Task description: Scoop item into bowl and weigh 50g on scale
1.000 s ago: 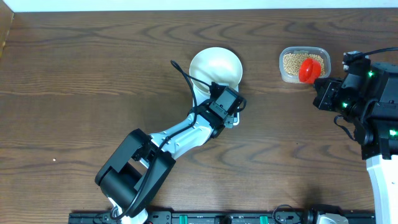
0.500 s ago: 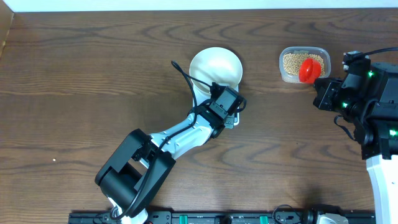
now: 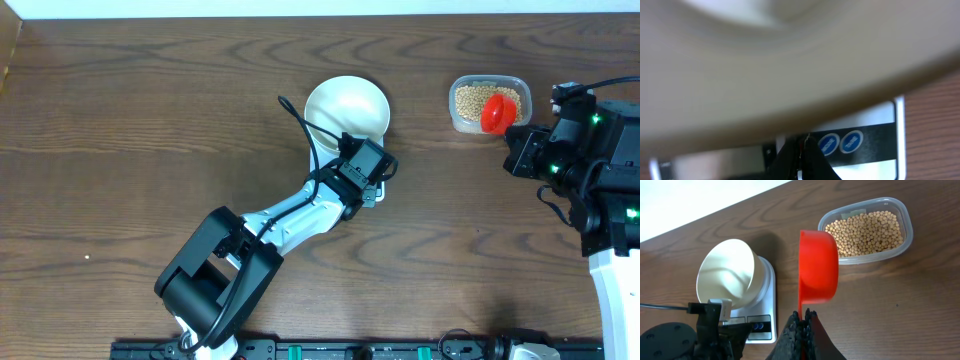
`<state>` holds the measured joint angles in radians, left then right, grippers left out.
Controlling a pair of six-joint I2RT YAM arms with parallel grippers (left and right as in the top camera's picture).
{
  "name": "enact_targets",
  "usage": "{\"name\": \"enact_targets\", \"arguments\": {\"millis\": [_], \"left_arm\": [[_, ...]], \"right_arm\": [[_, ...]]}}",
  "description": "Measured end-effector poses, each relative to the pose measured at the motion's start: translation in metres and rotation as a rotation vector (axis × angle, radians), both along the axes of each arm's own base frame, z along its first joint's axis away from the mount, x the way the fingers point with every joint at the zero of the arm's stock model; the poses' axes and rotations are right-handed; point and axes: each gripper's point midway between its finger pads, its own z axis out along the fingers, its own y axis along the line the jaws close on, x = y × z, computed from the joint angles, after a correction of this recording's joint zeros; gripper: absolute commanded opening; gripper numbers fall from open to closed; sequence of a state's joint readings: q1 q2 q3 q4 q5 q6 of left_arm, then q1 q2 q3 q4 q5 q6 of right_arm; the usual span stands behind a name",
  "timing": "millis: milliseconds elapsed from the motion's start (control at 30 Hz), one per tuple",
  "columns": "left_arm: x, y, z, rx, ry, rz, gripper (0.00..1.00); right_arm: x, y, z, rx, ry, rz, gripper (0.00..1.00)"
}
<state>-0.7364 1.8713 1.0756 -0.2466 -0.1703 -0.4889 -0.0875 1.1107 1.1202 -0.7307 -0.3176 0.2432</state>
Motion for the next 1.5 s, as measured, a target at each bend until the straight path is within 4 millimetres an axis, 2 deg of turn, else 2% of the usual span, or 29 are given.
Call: {"name": "enact_targets", "arguments": {"millis": [367, 500, 533, 567, 733, 800, 833, 933, 1067, 1167, 1233, 1333, 1400, 1500], "left_arm": [[-0.002, 0.001, 0.001, 0.018, 0.003, -0.002, 0.07], [-0.006, 0.012, 0.008, 0.041, 0.009, 0.003, 0.08], [-0.008, 0.014, 0.014, 0.040, 0.005, 0.002, 0.07], [-0.007, 0.015, 0.028, 0.023, -0.016, 0.003, 0.07], [-0.011, 0.022, 0.112, -0.091, -0.149, 0.012, 0.07], [-0.011, 0.030, 0.132, -0.116, -0.183, 0.027, 0.07], [-0.011, 0.038, 0.141, -0.123, -0.194, 0.044, 0.07], [-0.004, 0.067, 0.151, -0.119, -0.206, 0.112, 0.07], [0.023, 0.116, 0.157, -0.086, -0.246, 0.219, 0.07], [0.050, 0.156, 0.169, -0.086, -0.319, 0.314, 0.07], [0.071, 0.199, 0.177, -0.070, -0.382, 0.408, 0.07], [0.082, 0.230, 0.175, -0.049, -0.401, 0.471, 0.07], [0.087, 0.250, 0.167, -0.024, -0.393, 0.509, 0.08], [0.091, 0.263, 0.154, 0.000, -0.370, 0.530, 0.07]], "right_arm": [[0.000, 0.000, 0.000, 0.000, 0.001, 0.000, 0.01], [0.000, 0.000, 0.000, 0.000, -0.002, 0.000, 0.01], [0.000, 0.000, 0.000, 0.000, -0.002, 0.000, 0.01], [0.000, 0.000, 0.000, 0.000, -0.002, 0.000, 0.01], [0.000, 0.000, 0.000, 0.000, -0.003, 0.000, 0.01], [0.001, 0.000, 0.001, 0.000, -0.003, 0.000, 0.01], [0.000, 0.000, 0.001, 0.000, -0.003, 0.000, 0.01], [0.001, 0.000, 0.001, 0.000, -0.003, 0.000, 0.01], [0.006, -0.001, 0.003, -0.002, -0.021, 0.000, 0.01], [0.018, -0.002, 0.001, -0.004, -0.033, 0.000, 0.01], [0.036, -0.004, -0.002, -0.011, -0.061, 0.001, 0.01], [0.053, -0.007, -0.002, -0.029, -0.096, -0.001, 0.01], [0.066, -0.010, -0.002, -0.041, -0.124, -0.006, 0.01], [0.084, -0.012, 0.003, -0.052, -0.183, -0.008, 0.01]]}}
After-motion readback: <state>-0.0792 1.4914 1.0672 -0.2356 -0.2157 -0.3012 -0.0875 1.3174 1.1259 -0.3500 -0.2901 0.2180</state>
